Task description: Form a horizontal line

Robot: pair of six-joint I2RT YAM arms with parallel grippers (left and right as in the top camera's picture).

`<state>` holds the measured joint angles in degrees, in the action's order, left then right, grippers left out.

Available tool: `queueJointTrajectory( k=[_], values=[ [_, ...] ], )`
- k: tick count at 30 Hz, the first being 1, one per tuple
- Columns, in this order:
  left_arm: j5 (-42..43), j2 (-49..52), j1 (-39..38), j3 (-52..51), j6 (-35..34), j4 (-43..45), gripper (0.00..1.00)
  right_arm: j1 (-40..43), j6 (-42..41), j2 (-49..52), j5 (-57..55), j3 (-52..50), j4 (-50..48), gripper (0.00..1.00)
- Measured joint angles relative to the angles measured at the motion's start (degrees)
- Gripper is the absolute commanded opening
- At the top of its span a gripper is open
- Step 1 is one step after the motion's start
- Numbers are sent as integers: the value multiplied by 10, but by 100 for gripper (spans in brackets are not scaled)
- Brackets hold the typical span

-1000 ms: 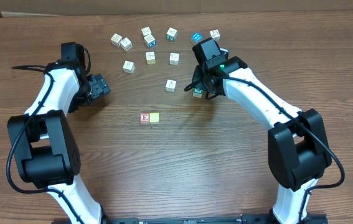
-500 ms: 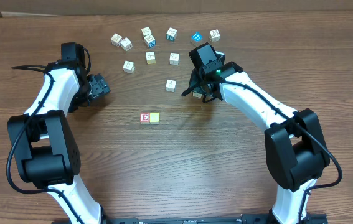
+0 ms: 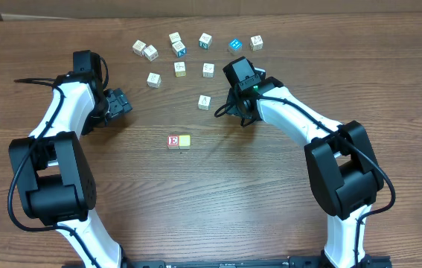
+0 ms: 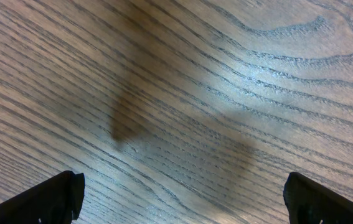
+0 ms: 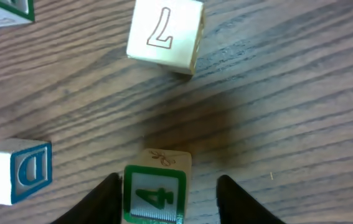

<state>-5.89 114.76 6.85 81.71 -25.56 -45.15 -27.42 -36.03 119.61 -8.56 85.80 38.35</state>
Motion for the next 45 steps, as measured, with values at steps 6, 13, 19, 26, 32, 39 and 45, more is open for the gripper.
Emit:
queueJointTrajectory(
  k=[6,13,19,26,32,39,45],
  values=[
    [0,0,0,0,0,0,100,-1,0,0,0,0,-1,45],
    [0,0,0,0,0,0,100,-1,0,0,0,0,-2,44],
    [0,0,0,0,0,0,99,-1,0,0,0,0,-1,45],
    [0,0,0,0,0,0,100,-1,0,0,2,0,-7,45],
    [0,0,0,0,0,0,100,-1,0,0,2,0,-13,46],
    [0,0,0,0,0,0,100,-1,0,0,3,0,-15,45],
    [0,0,0,0,0,0,100,-1,1,0,9,0,-14,46]
  ],
)
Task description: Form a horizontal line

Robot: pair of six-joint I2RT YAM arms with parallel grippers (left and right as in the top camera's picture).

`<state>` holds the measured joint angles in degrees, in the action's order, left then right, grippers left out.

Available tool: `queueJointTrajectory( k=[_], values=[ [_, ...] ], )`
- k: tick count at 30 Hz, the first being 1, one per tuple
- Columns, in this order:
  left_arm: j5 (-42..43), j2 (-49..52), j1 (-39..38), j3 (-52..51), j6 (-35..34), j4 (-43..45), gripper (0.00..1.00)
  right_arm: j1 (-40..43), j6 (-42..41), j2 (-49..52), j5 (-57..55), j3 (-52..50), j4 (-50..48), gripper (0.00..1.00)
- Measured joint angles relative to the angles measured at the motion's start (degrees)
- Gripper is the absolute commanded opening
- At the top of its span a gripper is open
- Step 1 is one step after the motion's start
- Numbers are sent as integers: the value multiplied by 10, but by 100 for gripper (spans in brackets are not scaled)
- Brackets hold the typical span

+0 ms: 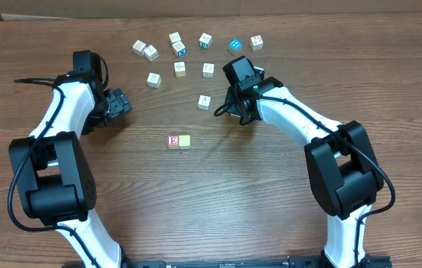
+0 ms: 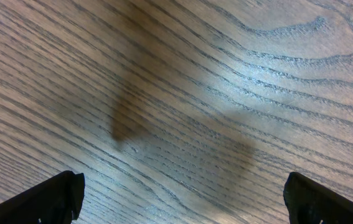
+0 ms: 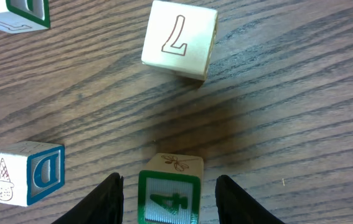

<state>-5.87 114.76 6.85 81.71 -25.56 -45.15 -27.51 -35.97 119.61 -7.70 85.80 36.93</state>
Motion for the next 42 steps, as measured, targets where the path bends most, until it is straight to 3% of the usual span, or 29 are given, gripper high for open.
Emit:
queueJointTrajectory(
  k=[24,27,42],
  values=[
    [0,0,0,0,0,0,100,0,0,0,3,0,1,47],
    [0,0,0,0,0,0,99,0,-1,0,3,0,1,54],
    [0,0,0,0,0,0,99,0,0,0,4,0,-2,53]
  ],
)
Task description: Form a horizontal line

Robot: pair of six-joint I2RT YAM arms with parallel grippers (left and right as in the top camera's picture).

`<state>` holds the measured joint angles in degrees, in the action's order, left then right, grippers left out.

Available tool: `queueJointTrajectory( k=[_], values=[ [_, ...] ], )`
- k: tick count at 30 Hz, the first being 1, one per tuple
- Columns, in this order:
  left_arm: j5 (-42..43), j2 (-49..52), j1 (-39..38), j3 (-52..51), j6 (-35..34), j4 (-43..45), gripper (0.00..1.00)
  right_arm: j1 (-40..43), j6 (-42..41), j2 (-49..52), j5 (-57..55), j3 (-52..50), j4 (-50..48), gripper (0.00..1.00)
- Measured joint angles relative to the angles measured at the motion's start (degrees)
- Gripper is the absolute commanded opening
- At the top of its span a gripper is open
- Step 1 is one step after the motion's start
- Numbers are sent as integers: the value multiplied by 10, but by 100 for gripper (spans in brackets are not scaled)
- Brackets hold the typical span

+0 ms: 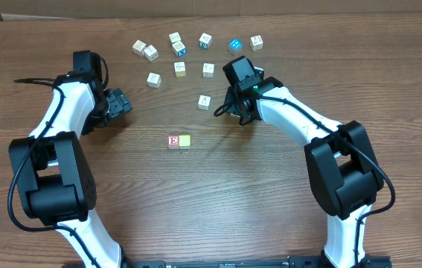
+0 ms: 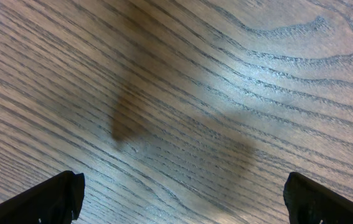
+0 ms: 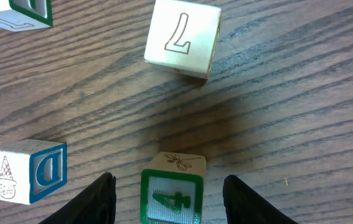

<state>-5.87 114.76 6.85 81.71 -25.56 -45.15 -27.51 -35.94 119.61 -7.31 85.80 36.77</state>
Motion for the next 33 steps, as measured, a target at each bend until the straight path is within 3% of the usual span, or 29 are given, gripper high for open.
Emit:
queueJointTrajectory(
  k=[33],
  values=[
    [0,0,0,0,0,0,100,-18,0,0,-20,0,-2,49]
  ],
)
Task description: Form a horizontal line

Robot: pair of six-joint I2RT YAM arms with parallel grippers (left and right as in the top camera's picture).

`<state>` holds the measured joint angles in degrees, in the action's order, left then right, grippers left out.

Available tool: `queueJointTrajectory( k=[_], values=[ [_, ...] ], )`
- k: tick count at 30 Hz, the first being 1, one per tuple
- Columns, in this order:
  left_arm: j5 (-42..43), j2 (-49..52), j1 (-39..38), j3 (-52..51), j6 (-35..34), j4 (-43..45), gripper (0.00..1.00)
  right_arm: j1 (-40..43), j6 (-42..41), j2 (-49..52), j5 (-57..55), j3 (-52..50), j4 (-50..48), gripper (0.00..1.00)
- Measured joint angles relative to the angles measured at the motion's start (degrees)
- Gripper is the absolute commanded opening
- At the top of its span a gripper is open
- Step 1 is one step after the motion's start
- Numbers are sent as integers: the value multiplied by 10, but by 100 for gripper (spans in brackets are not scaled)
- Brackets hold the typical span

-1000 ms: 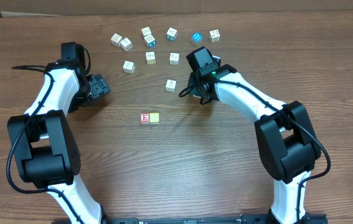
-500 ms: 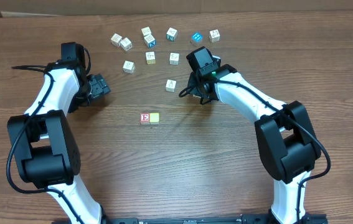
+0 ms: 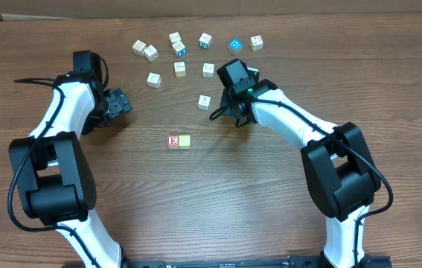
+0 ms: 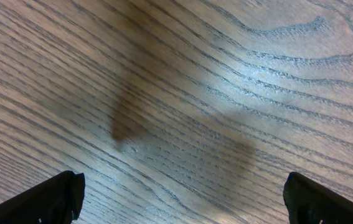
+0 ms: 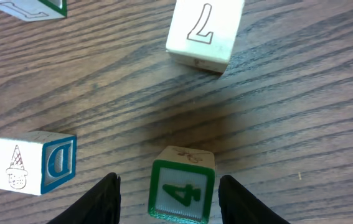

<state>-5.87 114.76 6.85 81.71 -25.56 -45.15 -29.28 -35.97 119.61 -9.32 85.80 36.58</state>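
A red E block [image 3: 173, 141] and a pale yellow block [image 3: 185, 141] touch side by side at mid-table. My right gripper [image 3: 229, 108] [image 5: 169, 182] is open, pointing down. A green-framed 4 block [image 5: 182, 193] sits between its fingers with a gap on each side; the overhead view hides it under the arm. My left gripper [image 3: 117, 102] [image 4: 181, 186] is open over bare wood, with nothing between its fingers.
A 7 block [image 5: 204, 28] lies just beyond the 4 block. A block with a blue D and an ice-cream cone [image 5: 36, 168] [image 3: 205, 102] lies to its left. Several more loose blocks [image 3: 180, 50] are scattered along the table's far side.
My right gripper has shifted slightly to the left, so the blocks sit further right in its wrist view. It is still open around the 4 block. The left arm and the blocks have not moved.
At every earlier moment my right gripper stood open with the 4 block between its fingers, shifting only slightly. The left gripper stayed open over bare wood. The E and yellow blocks have stayed together at mid-table throughout.
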Motion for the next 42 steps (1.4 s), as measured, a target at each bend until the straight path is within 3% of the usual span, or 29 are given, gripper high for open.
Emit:
queueJointTrajectory(
  k=[42],
  values=[
    [0,0,0,0,0,0,99,0,0,6,-15,0,2,45]
  ],
)
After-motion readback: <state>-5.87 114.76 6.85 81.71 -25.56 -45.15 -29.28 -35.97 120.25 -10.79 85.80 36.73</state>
